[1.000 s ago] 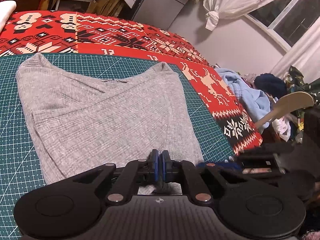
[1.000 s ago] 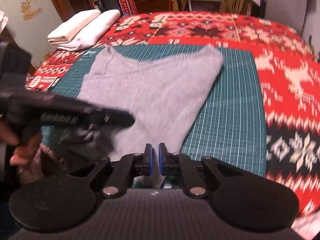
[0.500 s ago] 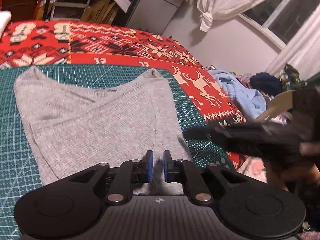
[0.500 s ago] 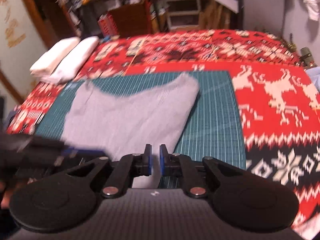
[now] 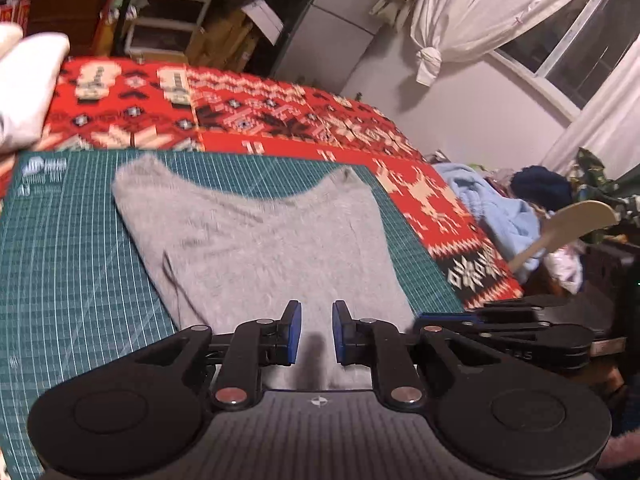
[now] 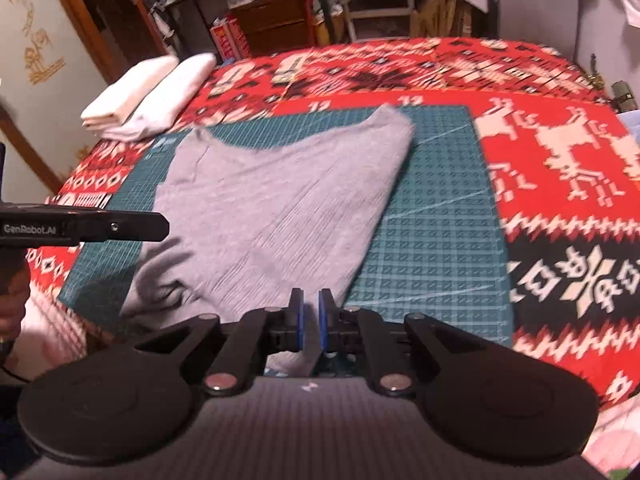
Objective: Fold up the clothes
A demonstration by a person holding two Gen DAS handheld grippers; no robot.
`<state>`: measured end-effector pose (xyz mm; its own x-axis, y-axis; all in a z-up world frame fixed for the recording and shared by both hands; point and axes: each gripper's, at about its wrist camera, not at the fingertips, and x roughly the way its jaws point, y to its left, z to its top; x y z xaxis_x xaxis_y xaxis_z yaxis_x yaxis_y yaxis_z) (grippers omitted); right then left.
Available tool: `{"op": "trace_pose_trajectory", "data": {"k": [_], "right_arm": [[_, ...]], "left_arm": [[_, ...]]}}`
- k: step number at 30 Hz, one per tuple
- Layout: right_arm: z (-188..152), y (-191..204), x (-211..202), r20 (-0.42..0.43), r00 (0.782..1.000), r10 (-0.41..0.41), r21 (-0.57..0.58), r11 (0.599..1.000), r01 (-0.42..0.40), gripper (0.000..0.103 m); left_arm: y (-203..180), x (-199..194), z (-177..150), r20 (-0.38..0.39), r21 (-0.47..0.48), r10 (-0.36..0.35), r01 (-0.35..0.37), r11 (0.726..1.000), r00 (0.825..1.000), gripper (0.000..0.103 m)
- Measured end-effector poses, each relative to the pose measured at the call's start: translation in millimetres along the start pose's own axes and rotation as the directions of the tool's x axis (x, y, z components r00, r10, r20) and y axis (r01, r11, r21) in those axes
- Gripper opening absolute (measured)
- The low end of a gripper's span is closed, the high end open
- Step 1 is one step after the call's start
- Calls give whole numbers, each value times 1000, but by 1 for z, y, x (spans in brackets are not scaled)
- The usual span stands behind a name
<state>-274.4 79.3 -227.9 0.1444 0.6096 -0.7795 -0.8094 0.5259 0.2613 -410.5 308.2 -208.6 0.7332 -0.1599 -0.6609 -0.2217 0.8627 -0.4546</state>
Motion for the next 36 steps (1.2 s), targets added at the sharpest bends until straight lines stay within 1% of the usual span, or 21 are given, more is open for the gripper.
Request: {"op": "trace_pose_trajectory", "data": {"k": [1, 5, 7, 8, 10, 13, 14, 15, 16, 18, 20, 23, 25, 29, 33, 36], "right_arm": [[-2, 1, 0, -8, 1000, 0, -10, 1000, 0, 8], [-10, 3, -5, -32, 999, -16, -62, 998, 14, 7], [-14, 4, -8, -49, 998, -25, -82, 996, 21, 9], [-15, 4, -10, -57, 998, -23, -92, 996, 18, 9], [-12, 8, -16, -32, 999, -13, -108, 994, 10, 8], [-3, 19, -20, 19, 1000, 13, -141, 990, -10, 7], [2, 24, -17, 27, 999, 27, -152, 988, -22, 6], [4, 29, -13, 32, 999, 41, -168, 985, -35, 1], [6, 35, -9, 37, 998, 56, -187, 981, -48, 0], [8, 48, 3, 27, 997, 75, -235, 970, -67, 0], [6, 55, 12, 3, 997, 83, -257, 963, -79, 0], [-1, 56, 20, -33, 997, 70, -252, 965, -76, 0], [-4, 51, 14, -46, 996, 77, -222, 971, -85, 0], [-10, 37, 6, -85, 993, 77, -171, 981, -91, 0], [-3, 43, -3, -30, 990, 138, -170, 975, -142, 0], [12, 60, 0, 0, 980, 200, -214, 957, -195, 0]], "left_arm": [[2, -1, -3, -14, -7, -7, 7, 1000, 1000, 15], [6, 2, -21, -89, -2, 24, -24, 1000, 996, 14], [9, 2, -30, -102, -1, 44, -44, 999, 994, 12], [12, 1, -31, -102, -16, 39, -41, 999, 994, 12], [16, -2, -33, -104, -41, 31, -36, 999, 994, 12], [12, -5, -34, -96, -26, 39, -42, 999, 995, 10], [9, -6, -34, -91, -17, 37, -39, 999, 995, 10], [5, -6, -34, -87, -8, 34, -35, 999, 996, 10], [2, -7, -34, -79, 1, 27, -27, 1000, 996, 10], [-5, -6, -33, -70, 19, 13, -12, 1000, 997, 10], [-10, -5, -32, -71, 37, 10, -7, 999, 997, 10], [-10, -4, -34, -77, 40, 30, -27, 999, 997, 10], [-6, -7, -37, -86, 23, 33, -31, 999, 996, 10], [2, -16, -40, -88, -8, 72, -73, 997, 994, 10], [11, -26, -36, -54, -45, 66, -68, 997, 996, 10], [12, -29, -34, -41, -49, 82, -84, 995, 996, 9]]}}
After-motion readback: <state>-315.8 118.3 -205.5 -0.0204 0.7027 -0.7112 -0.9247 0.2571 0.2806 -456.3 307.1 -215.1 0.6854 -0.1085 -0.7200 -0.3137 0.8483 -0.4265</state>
